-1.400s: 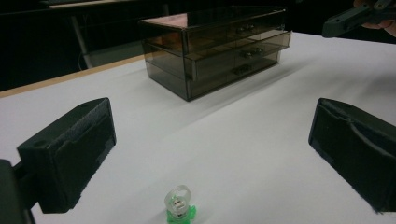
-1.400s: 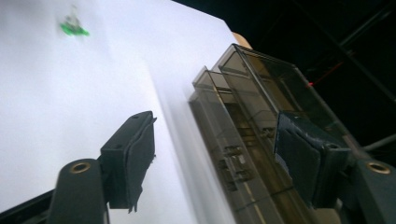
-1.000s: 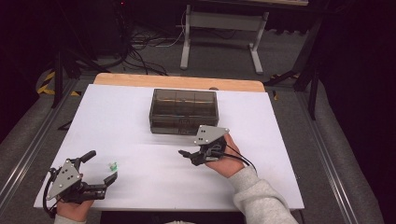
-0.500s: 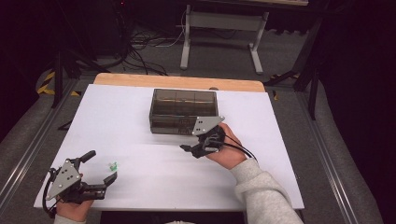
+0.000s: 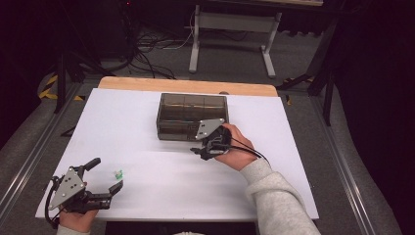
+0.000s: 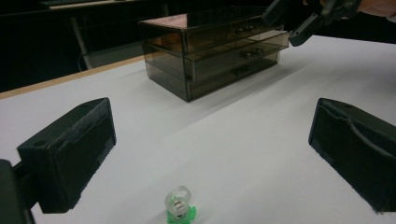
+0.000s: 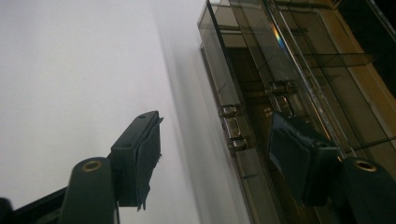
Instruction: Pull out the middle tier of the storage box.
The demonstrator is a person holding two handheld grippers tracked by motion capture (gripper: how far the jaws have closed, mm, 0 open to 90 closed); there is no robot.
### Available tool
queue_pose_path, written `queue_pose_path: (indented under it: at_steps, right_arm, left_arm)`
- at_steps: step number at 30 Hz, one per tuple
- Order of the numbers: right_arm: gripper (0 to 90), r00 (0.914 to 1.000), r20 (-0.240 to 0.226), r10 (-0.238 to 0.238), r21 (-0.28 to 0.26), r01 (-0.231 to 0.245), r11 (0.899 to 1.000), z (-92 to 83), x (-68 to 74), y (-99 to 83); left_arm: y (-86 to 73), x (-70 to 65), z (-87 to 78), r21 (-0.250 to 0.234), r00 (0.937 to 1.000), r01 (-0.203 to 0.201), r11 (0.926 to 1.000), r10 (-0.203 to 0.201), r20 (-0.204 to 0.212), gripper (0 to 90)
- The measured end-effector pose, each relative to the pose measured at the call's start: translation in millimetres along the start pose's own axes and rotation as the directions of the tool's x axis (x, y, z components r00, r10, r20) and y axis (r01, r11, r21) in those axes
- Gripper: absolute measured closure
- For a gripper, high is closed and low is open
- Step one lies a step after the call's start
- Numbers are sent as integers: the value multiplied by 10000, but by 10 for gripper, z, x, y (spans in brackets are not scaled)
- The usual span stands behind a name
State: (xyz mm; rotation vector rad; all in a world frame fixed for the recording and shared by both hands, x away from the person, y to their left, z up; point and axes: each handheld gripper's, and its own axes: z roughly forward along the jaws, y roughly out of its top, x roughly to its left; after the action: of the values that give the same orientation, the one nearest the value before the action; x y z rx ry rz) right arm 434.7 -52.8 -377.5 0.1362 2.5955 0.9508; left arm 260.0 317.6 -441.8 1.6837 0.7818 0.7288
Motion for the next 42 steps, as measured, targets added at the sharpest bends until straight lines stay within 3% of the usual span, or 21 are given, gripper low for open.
queue_pose_path:
  at_steps: [8,26,31,42]
  right_arm:
    - [377,9992,171,-356,877,340,9956,126,-36,36]
    - [453,9990,149,-419,1444,393,9887,325,-80,-25]
    - [512,9985,404,-373,1481,309,9885,363,-101,-42]
    - [658,9932,816,-828,1548,694,9855,369,-100,-29]
  left_arm:
    - [0,6,-12,2,10000,25,10000,-25,-10,16]
    - [-4,5,-1,11,10000,33,10000,-33,22,16]
    - [-3,8,0,17,10000,7,10000,-7,43,16]
    - [-4,5,1,7,10000,64,10000,-64,48,16]
